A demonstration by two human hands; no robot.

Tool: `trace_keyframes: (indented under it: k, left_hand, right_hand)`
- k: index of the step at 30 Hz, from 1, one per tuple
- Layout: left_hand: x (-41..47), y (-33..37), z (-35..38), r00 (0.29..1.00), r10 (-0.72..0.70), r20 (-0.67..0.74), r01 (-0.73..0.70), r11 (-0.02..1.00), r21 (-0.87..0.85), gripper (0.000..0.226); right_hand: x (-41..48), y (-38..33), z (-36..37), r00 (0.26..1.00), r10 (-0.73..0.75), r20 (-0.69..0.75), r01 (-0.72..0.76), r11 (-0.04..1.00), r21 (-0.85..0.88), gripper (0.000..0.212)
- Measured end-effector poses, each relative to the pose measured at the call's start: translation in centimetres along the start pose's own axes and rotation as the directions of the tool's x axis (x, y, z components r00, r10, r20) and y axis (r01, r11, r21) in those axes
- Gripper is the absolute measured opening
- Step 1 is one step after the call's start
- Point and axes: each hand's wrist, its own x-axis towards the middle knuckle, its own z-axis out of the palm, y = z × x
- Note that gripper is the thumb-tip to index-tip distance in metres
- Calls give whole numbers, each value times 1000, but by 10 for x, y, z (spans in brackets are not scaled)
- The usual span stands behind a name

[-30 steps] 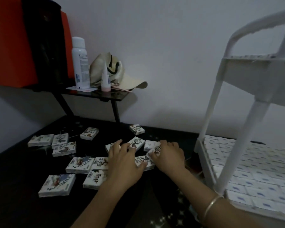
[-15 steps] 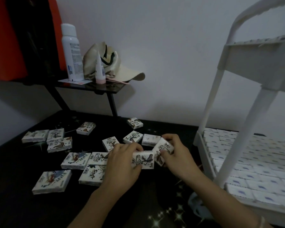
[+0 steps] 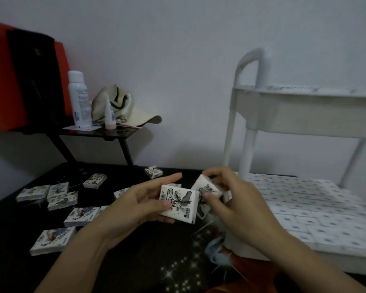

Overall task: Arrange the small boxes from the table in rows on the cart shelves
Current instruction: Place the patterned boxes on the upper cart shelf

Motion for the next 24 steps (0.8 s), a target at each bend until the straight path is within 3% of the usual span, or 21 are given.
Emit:
trace_keyframes:
  k: [4,8,13,15,18,20,24]
  left_hand:
    - [9,42,55,993,66,97,-73,995,66,54]
    - [25,85,118,969,189,157,-202,977,71,35]
    - [62,147,198,900,386,202,-413,904,110,31]
    - [83,169,223,869,448,210,-482,863,153,23]
    - [117,199,255,840,494,227,-541,800,261,19]
    - [142,214,274,836,497,231,-548,759,351,19]
    - [187,224,311,831,513,217,-547,676,494,15]
  right_hand:
    - [-12,0,-69,999,-6,-34,7,999,31,31]
    - [-21,8,-136,993,47,-110,-27,985,172,39]
    - [-23,27,-240,973,104,-204,-20,926,377,41]
    - [-24,36,-280,955,128,-267,-20,928,373,44]
    - [-22,56,-332,910,114,-398,-20,972,233,33]
    - [-19,71,-359,875,70,-479,-70,997,18,29]
    - [-18,96,-385,882,-16,-471,-214,878,-429,31]
